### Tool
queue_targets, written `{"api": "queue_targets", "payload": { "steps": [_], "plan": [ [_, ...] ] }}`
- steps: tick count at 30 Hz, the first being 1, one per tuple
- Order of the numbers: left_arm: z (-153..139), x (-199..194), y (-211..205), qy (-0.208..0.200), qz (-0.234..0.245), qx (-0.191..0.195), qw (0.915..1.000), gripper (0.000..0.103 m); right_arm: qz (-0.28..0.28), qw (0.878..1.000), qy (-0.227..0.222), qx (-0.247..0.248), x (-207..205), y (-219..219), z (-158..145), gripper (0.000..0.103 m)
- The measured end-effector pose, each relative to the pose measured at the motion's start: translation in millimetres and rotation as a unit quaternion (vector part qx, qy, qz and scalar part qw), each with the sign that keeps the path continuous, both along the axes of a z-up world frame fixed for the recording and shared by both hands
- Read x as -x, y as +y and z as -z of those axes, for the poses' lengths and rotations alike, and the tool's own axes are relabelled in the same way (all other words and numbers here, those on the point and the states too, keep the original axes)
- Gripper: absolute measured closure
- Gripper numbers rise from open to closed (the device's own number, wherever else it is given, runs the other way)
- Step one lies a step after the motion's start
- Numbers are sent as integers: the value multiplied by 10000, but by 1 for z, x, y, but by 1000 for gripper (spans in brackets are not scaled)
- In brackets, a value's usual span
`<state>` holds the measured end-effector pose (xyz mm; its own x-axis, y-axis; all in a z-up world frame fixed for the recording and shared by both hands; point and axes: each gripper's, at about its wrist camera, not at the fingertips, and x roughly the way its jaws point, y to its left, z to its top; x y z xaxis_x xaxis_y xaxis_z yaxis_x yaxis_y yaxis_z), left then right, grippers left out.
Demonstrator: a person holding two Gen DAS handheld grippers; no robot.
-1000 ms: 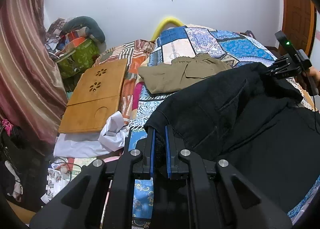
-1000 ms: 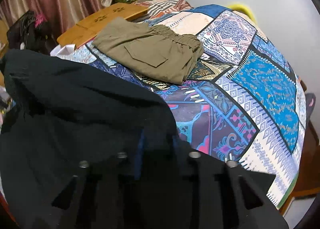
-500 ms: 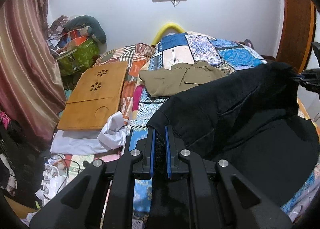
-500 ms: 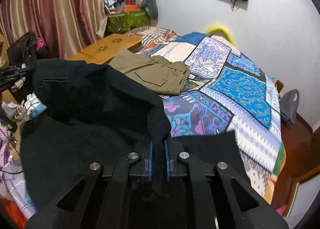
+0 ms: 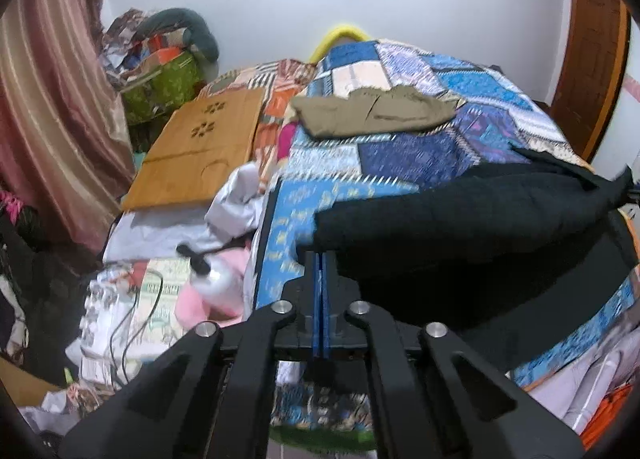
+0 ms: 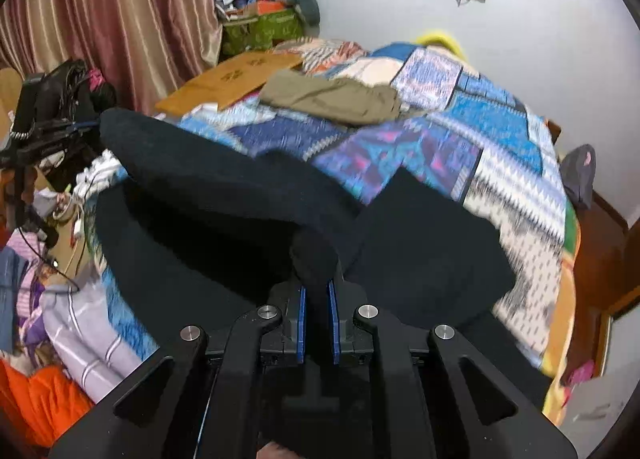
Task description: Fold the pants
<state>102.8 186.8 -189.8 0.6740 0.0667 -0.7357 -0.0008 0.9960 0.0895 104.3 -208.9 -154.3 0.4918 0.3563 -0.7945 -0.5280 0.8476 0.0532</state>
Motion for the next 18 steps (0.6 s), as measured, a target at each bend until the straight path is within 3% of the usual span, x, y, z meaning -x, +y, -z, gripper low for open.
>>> {"api": "queue_targets", "payload": {
  "steps": [6,11,14,18],
  "plan": [
    [33,17,24,366,-332,312,9983,103,183,9996,209,86,24,3,26,95],
    [33,18,23,399,-384,513,9971,103,346,9987,319,170,31,-2,29,91],
    [28,9,12,406,-347,500,9973,102,334,9983,435,193,36,-5,27,82],
    [19,-10,-9,424,-148,415,9981,102,428,9977,320,424,43,-19,17,59]
  ]
}}
